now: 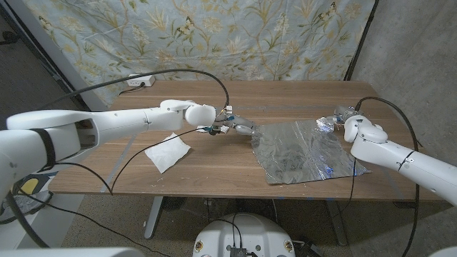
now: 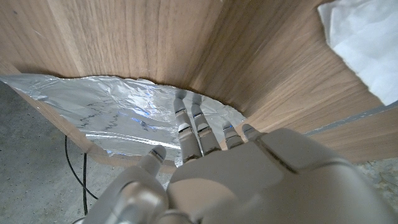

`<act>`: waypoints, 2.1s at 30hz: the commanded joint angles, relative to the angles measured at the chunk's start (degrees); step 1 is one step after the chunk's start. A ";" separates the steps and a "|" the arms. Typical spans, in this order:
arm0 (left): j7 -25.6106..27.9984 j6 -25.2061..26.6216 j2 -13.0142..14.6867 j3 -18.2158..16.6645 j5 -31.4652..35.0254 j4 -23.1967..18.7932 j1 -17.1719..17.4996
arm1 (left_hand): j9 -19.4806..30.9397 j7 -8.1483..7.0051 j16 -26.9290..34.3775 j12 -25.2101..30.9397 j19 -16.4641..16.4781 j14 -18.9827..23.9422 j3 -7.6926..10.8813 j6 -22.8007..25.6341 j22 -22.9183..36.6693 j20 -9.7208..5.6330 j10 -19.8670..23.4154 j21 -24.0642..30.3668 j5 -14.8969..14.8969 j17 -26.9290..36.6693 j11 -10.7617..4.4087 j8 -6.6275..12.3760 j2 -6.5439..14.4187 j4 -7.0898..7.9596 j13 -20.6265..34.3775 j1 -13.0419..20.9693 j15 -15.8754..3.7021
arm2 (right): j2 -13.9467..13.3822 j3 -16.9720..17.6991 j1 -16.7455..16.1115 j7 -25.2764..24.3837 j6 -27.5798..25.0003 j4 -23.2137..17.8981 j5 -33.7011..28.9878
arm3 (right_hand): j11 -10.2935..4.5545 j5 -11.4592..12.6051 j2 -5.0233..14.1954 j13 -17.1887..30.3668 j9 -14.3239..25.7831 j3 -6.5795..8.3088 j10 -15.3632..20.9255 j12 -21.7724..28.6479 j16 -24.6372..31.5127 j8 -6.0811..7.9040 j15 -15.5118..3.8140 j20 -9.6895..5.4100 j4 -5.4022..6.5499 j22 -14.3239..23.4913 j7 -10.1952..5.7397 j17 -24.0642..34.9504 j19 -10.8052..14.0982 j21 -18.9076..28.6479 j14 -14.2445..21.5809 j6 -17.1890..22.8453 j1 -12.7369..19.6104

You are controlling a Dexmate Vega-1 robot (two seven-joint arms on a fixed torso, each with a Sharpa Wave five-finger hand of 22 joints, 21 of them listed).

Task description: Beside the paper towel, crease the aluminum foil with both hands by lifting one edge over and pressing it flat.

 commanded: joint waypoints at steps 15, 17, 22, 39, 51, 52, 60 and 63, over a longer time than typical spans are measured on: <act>-0.48 0.21 0.47 0.12 -0.78 -0.94 0.44 | 0.08 -0.03 -0.06 0.00 -7.72 0.58 0.66 0.75 0.09 0.45 0.24 0.22 -0.04 0.04 0.17 -0.23 -0.08 -0.11 0.30 0.57 -0.30 | 1.94 0.38 -1.48 -6.71 0.68 2.27 -0.16 | -0.93 0.22 -0.20 0.15 0.13 -0.77 4.11 0.30 0.63 1.22 -1.47 -0.76 0.09 0.14 -1.18 0.04 2.84 0.21 3.73 5.39 2.40; -0.47 0.13 0.41 0.16 -0.64 -0.89 0.40 | 0.09 -0.05 -0.08 -0.02 -7.71 0.58 0.71 0.81 0.09 0.45 0.18 0.21 -0.03 0.03 0.22 -0.21 -0.10 -0.14 0.30 0.60 -0.27 | 1.81 0.47 -1.68 -7.04 0.80 2.16 -0.14 | -1.01 0.21 -0.20 0.15 0.13 -0.81 4.18 0.27 0.62 1.19 -1.48 -0.79 0.10 0.14 -1.27 0.04 2.97 0.22 3.80 5.42 2.46; -0.44 -0.06 0.30 0.19 -0.65 -0.85 0.41 | 0.09 -0.09 -0.13 -0.11 -7.68 0.55 0.86 0.86 0.08 0.49 -0.06 0.18 -0.03 0.02 0.13 -0.21 -0.13 -0.21 0.30 0.67 -0.25 | 1.84 0.85 -2.15 -8.11 0.73 1.98 0.01 | -1.09 0.20 -0.16 0.15 0.13 -0.91 4.49 0.16 0.61 1.15 -1.65 -0.93 0.14 0.15 -1.38 0.06 3.27 0.21 4.13 5.69 2.69; -0.56 -0.57 0.13 0.23 -1.13 -0.30 0.55 | 0.11 -0.05 -0.22 -0.28 -7.59 0.56 1.26 0.79 0.07 0.52 -0.59 0.13 -0.03 -0.01 0.43 -0.29 -0.20 -0.44 0.30 0.89 -0.26 | 3.30 0.79 -2.71 -11.22 0.98 3.49 0.06 | -2.16 0.32 -0.10 0.15 0.09 -1.25 7.57 -0.03 0.83 2.04 -3.13 -1.53 -0.14 0.20 -2.81 0.08 5.20 0.24 7.05 10.26 5.11; -0.54 -0.95 -0.26 0.18 -1.45 0.50 0.79 | 0.12 -0.03 -0.31 -0.39 -7.56 0.50 1.54 0.85 0.07 0.69 -1.03 0.08 -0.04 -0.04 0.36 -0.30 -0.29 -0.62 0.30 1.07 -0.31 | 4.29 0.79 -2.70 -12.98 1.24 4.81 0.25 | -3.45 0.64 -0.11 0.11 0.05 -1.17 10.30 -0.21 0.89 2.99 -4.32 -2.16 -0.57 0.22 -3.97 0.06 6.76 0.24 9.27 14.42 8.40; -0.54 -1.00 -0.29 0.16 -1.52 0.57 0.81 | 0.12 -0.04 -0.31 -0.38 -7.58 0.50 1.55 0.84 0.07 0.66 -1.02 0.07 -0.04 -0.04 0.38 -0.30 -0.30 -0.64 0.30 1.08 -0.32 | 4.38 0.76 -2.61 -12.99 1.07 4.83 0.22 | -3.51 0.66 -0.12 0.11 0.05 -1.15 10.35 -0.24 0.88 3.03 -4.35 -2.23 -0.60 0.22 -4.06 0.06 6.82 0.24 9.31 14.59 8.58; -0.63 -1.10 -0.39 0.11 -1.66 0.77 0.90 | 0.13 0.06 -0.35 -0.37 -7.47 0.47 1.74 0.81 0.06 0.68 -1.18 0.07 -0.05 -0.06 0.41 -0.33 -0.38 -0.77 0.29 1.20 -0.20 | 4.26 0.64 -2.34 -13.28 1.41 4.58 -0.04 | -3.89 0.80 -0.26 0.10 0.06 -1.11 10.90 -0.48 0.84 3.19 -4.79 -2.38 -0.64 0.23 -4.37 0.06 7.24 0.20 9.97 15.51 10.08; -0.68 -1.24 -0.42 0.13 -1.74 0.88 0.97 | 0.13 0.07 -0.36 -0.40 -7.47 0.47 1.78 0.88 0.06 0.73 -1.26 0.06 -0.05 -0.06 0.41 -0.31 -0.39 -0.79 0.29 1.22 -0.21 | 4.28 0.62 -2.31 -13.37 1.14 4.34 -0.20 | -3.68 0.81 -0.31 0.10 0.07 -1.19 11.18 -0.49 0.81 3.31 -4.84 -2.44 -0.55 0.23 -4.48 0.08 7.36 0.19 10.07 15.94 10.31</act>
